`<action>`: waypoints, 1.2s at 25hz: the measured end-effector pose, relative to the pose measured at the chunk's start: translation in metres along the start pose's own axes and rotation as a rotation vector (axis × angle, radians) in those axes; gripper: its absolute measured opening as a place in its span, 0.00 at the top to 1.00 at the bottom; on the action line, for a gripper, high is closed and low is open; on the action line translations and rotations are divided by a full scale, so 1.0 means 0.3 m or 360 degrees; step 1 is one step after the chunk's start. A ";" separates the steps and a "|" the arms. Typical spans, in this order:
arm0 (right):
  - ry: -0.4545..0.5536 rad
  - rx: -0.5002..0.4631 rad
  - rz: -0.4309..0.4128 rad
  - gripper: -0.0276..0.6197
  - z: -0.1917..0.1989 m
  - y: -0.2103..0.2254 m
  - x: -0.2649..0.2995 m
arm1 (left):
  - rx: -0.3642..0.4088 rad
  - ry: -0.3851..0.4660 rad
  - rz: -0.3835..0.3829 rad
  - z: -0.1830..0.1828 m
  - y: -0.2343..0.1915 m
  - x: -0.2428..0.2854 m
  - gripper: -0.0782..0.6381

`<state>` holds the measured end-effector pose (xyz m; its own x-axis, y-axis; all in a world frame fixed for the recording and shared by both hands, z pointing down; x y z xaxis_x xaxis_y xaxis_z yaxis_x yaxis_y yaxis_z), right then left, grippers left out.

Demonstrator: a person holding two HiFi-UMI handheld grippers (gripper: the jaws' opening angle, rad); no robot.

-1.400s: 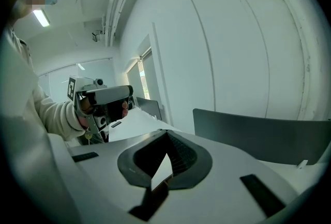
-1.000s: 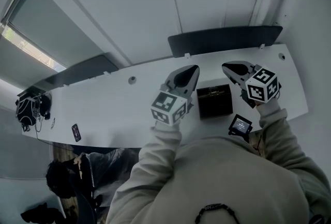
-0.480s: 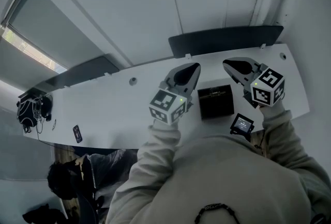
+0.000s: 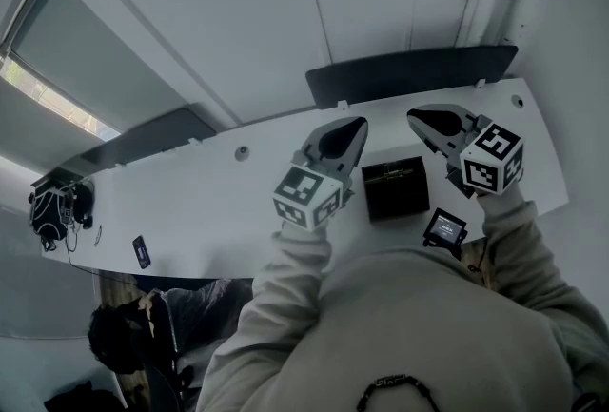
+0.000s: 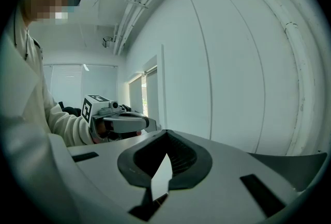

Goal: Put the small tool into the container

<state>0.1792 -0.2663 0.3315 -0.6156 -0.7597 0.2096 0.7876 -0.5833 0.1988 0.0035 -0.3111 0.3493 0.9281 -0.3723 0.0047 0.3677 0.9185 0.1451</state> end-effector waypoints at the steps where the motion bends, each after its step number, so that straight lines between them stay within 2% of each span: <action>1: 0.0001 0.0004 0.0004 0.93 0.001 0.000 -0.001 | 0.0000 -0.0002 0.0003 0.002 0.001 0.000 0.90; 18: 0.0007 0.0009 0.0068 0.93 0.016 0.025 0.010 | -0.0055 -0.0031 -0.0013 0.051 -0.029 0.003 0.90; 23: 0.0026 0.0038 0.0131 0.93 0.031 0.066 -0.010 | -0.0101 0.0003 -0.0187 0.048 -0.111 -0.034 0.90; 30: 0.0010 0.0017 0.0118 0.93 0.033 0.069 -0.009 | -0.0107 0.0011 -0.0074 0.057 -0.073 0.014 0.90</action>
<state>0.1968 -0.2735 0.3446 -0.5553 -0.8026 0.2181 0.8307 -0.5222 0.1933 -0.0015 -0.3350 0.3629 0.9103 -0.4139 -0.0075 0.4132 0.9073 0.0780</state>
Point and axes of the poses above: the fingertips, and each gripper's own axes: x forward along the fingers, y to its right, z out of its underside, the point moved 7 cm from there along -x, backward along the fingers, and after that the axes turned 10 degrees about x, right-handed, at the moved point
